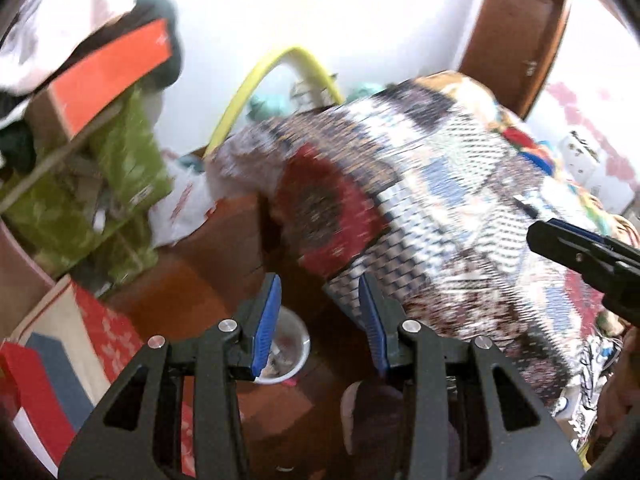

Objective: Collect trash
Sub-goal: 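Move both open tools back over the bed toward the tape and bottle, then grasp the white tape roll with the right tool while the left tool grasps the purple spray bottle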

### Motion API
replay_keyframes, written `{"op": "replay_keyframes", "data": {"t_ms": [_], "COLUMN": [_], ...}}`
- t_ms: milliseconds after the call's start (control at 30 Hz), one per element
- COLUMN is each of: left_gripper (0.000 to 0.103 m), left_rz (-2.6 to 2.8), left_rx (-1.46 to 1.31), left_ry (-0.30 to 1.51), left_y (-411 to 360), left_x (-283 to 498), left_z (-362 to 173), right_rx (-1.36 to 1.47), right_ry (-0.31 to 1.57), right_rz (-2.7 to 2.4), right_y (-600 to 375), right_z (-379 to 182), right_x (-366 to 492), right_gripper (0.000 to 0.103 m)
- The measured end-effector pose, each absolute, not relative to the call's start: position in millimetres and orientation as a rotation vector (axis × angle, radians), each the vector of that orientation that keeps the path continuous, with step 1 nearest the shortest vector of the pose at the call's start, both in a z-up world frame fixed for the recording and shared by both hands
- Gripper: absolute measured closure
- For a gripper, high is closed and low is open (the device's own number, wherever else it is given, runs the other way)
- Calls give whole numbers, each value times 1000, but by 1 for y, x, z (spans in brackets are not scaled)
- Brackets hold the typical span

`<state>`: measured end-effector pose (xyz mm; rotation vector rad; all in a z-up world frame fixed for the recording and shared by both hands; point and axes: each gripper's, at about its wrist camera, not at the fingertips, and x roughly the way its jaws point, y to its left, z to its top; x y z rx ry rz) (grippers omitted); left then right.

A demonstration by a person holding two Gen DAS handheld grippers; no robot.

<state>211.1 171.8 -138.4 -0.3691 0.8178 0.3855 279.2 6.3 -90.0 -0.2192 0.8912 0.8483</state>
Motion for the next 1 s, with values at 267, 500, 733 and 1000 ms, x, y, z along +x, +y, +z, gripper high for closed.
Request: {"op": "replay_keyframes", "data": {"t_ms": [267,500,733,1000], "left_gripper": [63,63,63,63], "left_rz": [234,102,-20,-106], "left_rx": [-291,-244,-213,-174], "left_ry": [772,777,812,860], "left_y": [105,48,-8,-44], "left_x": [253,306,365,433], "left_z": [-110,-107,-117,-139], "right_rx": [-150,-94,-51,2], "right_ry": [795,779,799,853], "right_rz": [709,562,424,342], "right_y": [-68,-137,-200,-237], "right_z": [-56,-49,-59,-87], "right_x": [289,311,347,400], "right_gripper": [62,62,62,62]}}
